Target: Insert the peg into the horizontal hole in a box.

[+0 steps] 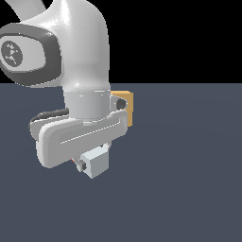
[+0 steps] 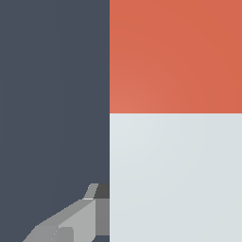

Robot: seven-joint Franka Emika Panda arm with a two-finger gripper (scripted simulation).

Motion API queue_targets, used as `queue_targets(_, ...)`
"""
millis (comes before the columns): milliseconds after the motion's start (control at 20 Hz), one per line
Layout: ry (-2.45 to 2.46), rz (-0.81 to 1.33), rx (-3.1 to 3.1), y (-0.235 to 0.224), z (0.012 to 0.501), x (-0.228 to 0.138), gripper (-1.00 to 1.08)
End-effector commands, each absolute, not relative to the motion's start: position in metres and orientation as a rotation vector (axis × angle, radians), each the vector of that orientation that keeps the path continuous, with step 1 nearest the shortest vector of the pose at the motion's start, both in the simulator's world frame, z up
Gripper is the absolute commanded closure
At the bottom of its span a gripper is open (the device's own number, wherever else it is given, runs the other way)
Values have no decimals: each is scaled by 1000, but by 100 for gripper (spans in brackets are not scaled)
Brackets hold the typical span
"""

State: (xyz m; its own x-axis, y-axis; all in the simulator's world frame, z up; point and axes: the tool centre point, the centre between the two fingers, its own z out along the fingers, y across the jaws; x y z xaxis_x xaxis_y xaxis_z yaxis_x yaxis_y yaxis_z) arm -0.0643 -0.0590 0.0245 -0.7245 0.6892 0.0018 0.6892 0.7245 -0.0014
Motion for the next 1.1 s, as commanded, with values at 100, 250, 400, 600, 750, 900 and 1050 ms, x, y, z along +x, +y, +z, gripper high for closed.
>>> queue_targets(100, -2894, -1, -1222, -49, 28, -64, 108)
queue_targets(250, -2869, -1, -1279, -40, 30, -63, 108)
queue_targets(400, -2837, -1, -1349, -29, 32, -63, 108)
queue_targets(600, -2782, -1, -1459, -11, 36, -60, 108)
queue_targets(750, -2736, -1, -1543, 2, 39, -57, 108)
queue_targets(900, -2688, -1, -1627, 16, 42, -53, 108)
queue_targets(1050, -2636, -1, -1709, 29, 45, -48, 108)
